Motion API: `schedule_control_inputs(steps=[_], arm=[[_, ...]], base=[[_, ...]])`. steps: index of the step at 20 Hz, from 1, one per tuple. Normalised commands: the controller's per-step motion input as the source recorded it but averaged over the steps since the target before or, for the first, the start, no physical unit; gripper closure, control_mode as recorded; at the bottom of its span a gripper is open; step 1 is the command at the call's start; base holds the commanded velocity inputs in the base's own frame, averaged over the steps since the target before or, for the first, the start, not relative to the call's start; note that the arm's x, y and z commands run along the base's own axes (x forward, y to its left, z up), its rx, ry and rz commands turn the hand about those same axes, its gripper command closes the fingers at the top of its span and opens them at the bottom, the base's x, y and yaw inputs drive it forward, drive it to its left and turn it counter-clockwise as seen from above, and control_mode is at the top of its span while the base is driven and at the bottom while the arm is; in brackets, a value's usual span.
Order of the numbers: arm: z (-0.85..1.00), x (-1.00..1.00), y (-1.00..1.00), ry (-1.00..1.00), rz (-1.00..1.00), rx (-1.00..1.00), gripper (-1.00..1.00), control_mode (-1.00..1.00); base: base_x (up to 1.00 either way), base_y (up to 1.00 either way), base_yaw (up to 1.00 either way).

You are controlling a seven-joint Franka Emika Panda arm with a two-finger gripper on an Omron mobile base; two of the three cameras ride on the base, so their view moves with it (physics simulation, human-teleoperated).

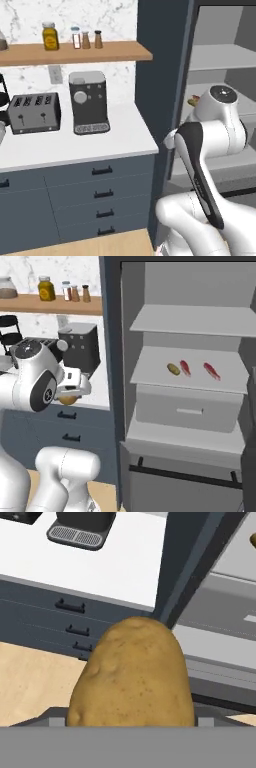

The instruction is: Place one potato and one steak in each tupperware on the nearby counter, to pack two identical lunches.

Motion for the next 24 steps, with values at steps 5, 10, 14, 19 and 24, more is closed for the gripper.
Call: schedule_control_inputs(steps=[5, 10, 14, 19, 24], arm=[[0.00, 0.00, 0.00, 0.00, 0.00, 0.00, 1.00, 1.00], [0.00, 0.00, 0.00, 0.00, 0.00, 0.00, 1.00, 1.00], [0.00, 0.00, 0.00, 0.00, 0.00, 0.00, 1.00, 1.00], [0.00, 0.00, 0.00, 0.00, 0.00, 0.00, 1.00, 1.00], [0.00, 0.00, 0.00, 0.00, 0.00, 0.00, 1.00, 1.00]], base=[[0.14, 1.00, 0.00], [0.40, 1.00, -0.07], [0.63, 1.00, -0.09], [0.61, 0.88, -0.13], [0.26, 0.84, -0.15]])
